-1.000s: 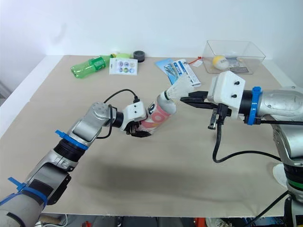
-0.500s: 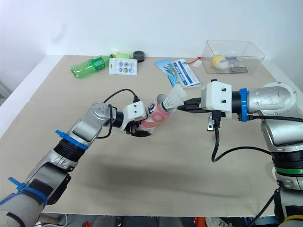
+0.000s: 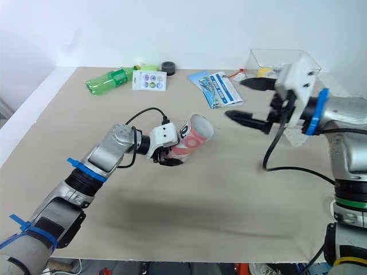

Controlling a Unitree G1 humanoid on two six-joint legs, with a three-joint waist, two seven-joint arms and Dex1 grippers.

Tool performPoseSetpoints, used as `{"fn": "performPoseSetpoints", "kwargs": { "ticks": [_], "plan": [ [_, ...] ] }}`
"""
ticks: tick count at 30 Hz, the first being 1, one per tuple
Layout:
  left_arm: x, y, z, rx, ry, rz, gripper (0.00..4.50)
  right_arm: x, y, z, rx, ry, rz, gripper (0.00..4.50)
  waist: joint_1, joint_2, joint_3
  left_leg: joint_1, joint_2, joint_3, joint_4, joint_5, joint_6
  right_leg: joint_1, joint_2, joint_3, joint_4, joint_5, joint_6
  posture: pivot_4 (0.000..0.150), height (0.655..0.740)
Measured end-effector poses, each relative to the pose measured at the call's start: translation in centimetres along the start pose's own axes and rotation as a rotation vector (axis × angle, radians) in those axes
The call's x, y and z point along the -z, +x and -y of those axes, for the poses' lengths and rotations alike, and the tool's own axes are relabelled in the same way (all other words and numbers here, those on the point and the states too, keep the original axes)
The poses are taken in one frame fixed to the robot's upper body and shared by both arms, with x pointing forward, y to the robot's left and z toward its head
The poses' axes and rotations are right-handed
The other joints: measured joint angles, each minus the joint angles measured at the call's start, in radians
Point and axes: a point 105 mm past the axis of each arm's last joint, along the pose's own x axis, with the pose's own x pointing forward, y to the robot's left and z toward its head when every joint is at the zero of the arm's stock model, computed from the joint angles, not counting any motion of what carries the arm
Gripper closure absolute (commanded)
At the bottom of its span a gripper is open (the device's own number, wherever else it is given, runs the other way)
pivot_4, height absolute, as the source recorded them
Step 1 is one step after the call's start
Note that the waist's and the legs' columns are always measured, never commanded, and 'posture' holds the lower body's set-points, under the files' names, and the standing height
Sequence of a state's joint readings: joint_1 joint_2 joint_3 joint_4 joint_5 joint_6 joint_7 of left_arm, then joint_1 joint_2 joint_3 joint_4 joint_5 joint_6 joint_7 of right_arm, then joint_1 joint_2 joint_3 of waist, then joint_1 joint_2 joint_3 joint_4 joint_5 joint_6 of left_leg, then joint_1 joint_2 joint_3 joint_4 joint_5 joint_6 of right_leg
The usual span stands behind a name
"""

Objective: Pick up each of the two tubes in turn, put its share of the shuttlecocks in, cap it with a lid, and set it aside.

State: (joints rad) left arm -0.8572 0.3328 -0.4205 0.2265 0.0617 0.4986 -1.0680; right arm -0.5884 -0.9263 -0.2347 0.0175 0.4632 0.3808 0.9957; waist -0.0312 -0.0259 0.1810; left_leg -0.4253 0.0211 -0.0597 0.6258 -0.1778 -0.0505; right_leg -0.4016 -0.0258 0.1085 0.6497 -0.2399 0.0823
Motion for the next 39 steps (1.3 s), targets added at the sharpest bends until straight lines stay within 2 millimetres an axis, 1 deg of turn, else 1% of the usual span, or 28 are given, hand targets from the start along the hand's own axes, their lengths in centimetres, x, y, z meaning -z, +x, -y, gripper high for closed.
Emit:
{"fn": "performPoseSetpoints", "kwargs": {
  "ticks": [1, 2, 3, 4, 5, 7, 11, 14, 17, 24, 33, 34, 35, 37, 38, 39],
  "plan": [
    [0.0, 0.1, 0.1, 0.003, 0.001, 0.000, 1.44, 2.7, -1.4, 1.6, 0.161, 0.061, -0.054, 0.12, 0.004, -0.001, -0.001, 0.000, 0.000, 0.000, 0.000, 0.000, 0.000, 0.000, 0.000, 0.000, 0.000, 0.000, 0.000, 0.150, 0.7400],
    [-0.1, 0.1, 0.1, 0.004, 0.002, 0.001, 1.44, 5.7, -3.1, 2.8, 0.295, 0.132, -0.118, 0.12, 0.006, -0.002, -0.001, 0.000, 0.000, 0.000, 0.000, 0.000, 0.000, 0.000, 0.000, 0.000, 0.000, 0.000, 0.000, 0.150, 0.7400],
    [-0.1, 0.1, 0.1, 0.004, 0.003, 0.002, 1.44, 8.6, -4.6, 3.0, 0.389, 0.193, -0.179, 0.12, 0.007, -0.001, -0.001, 0.000, -0.001, 0.001, 0.000, 0.000, 0.000, -0.001, 0.000, 0.001, 0.000, 0.000, -0.001, 0.150, 0.7400],
    [0.0, 0.0, 0.0, 0.001, 0.002, 0.000, 1.44, 10.3, -5.2, 2.8, 0.424, 0.229, -0.216, 0.12, 0.006, 0.000, -0.001, 0.000, -0.001, 0.001, -0.001, 0.000, 0.001, -0.001, 0.000, 0.001, 0.000, 0.000, -0.001, 0.150, 0.7400],
    [0.0, -0.1, -0.1, 0.000, 0.001, 0.000, 1.44, 11.9, -5.7, 2.4, 0.450, 0.260, -0.254, 0.12, 0.002, 0.005, -0.001, 0.000, -0.001, 0.003, -0.001, 0.000, 0.001, -0.002, 0.000, 0.003, 0.001, 0.000, -0.001, 0.150, 0.7400],
    [0.1, -0.2, -0.1, -0.002, -0.001, -0.005, 1.44, 13.6, -6.2, 2.2, 0.516, 0.281, -0.271, 0.12, -0.009, 0.011, -0.004, 0.002, -0.001, 0.004, -0.001, 0.000, 0.001, -0.001, 0.000, 0.004, 0.002, -0.001, 0.002, 0.150, 0.7400],
    [0.0, 0.3, 0.2, 0.010, -0.001, -0.003, 1.44, 15.3, -7.2, 2.9, 0.618, 0.263, -0.290, 0.12, -0.016, 0.011, -0.003, 0.002, -0.001, 0.003, 0.000, 0.003, 0.006, -0.001, 0.001, 0.004, 0.002, 0.003, 0.003, 0.150, 0.7400],
    [0.0, 0.2, 0.2, 0.008, -0.004, -0.006, 1.44, 16.5, -7.4, 3.4, 0.672, 0.288, -0.298, 0.12, -0.020, 0.012, -0.003, 0.002, -0.001, 0.004, 0.000, 0.005, 0.007, -0.001, 0.000, 0.005, 0.001, 0.006, 0.003, 0.150, 0.7400],
    [0.0, 0.2, 0.3, 0.009, -0.004, -0.005, 1.44, 17.0, -7.4, 4.0, 0.697, 0.298, -0.302, 0.12, -0.021, 0.012, -0.003, 0.002, -0.001, 0.003, 0.000, 0.006, 0.007, -0.001, 0.001, 0.005, 0.001, 0.007, 0.003, 0.150, 0.7400],
    [-0.1, 0.1, 0.5, 0.004, -0.003, -0.003, 1.44, 18.3, -6.2, 4.4, 0.688, 0.366, -0.298, 0.12, -0.022, 0.012, -0.003, 0.002, -0.001, 0.003, -0.002, 0.006, 0.007, -0.001, 0.001, 0.005, 0.000, 0.006, 0.003, 0.150, 0.7400],
    [0.0, 0.0, 0.7, 0.000, -0.006, -0.008, 1.44, 19.6, -4.9, 3.9, 0.657, 0.427, -0.321, 0.12, -0.025, 0.012, -0.003, 0.002, -0.001, 0.003, -0.003, 0.006, 0.007, -0.001, 0.001, 0.005, 0.000, 0.006, 0.003, 0.150, 0.7400],
    [0.0, 0.0, 0.7, 0.000, -0.006, -0.007, 1.44, 19.7, -4.8, 4.0, 0.656, 0.428, -0.323, 0.48, -0.026, 0.012, -0.003, 0.002, -0.001, 0.003, -0.003, 0.006, 0.007, -0.001, 0.001, 0.005, 0.000, 0.006, 0.003, 0.150, 0.7400],
    [0.0, 0.0, 0.8, 0.000, -0.006, -0.007, 1.44, 19.7, -4.7, 4.0, 0.656, 0.426, -0.324, 0.68, -0.026, 0.012, -0.003, 0.002, -0.001, 0.003, -0.003, 0.006, 0.007, -0.001, 0.001, 0.005, 0.000, 0.006, 0.003, 0.150, 0.7400],
    [0.0, -0.1, 0.8, 0.000, -0.005, -0.007, 1.44, 19.7, -4.5, 4.1, 0.654, 0.420, -0.324, 1.48, -0.026, 0.012, -0.003, 0.002, -0.001, 0.003, -0.003, 0.006, 0.007, -0.001, 0.001, 0.005, 0.000, 0.006, 0.003, 0.150, 0.7400],
    [0.0, -0.1, 0.8, -0.001, -0.005, -0.008, 1.44, 19.8, -4.3, 4.0, 0.650, 0.415, -0.329, 2.09, -0.027, 0.012, -0.003, 0.002, -0.001, 0.003, -0.003, 0.006, 0.007, -0.001, 0.001, 0.005, 0.000, 0.006, 0.003, 0.150, 0.7400],
    [0.0, -0.1, 0.8, -0.001, -0.005, -0.009, 1.44, 19.8, -4.2, 4.0, 0.650, 0.416, -0.328, 2.56, -0.028, 0.012, -0.003, 0.002, -0.001, 0.003, -0.003, 0.006, 0.007, -0.001, 0.001, 0.005, 0.000, 0.006, 0.003, 0.150, 0.7400]
  ]
}}
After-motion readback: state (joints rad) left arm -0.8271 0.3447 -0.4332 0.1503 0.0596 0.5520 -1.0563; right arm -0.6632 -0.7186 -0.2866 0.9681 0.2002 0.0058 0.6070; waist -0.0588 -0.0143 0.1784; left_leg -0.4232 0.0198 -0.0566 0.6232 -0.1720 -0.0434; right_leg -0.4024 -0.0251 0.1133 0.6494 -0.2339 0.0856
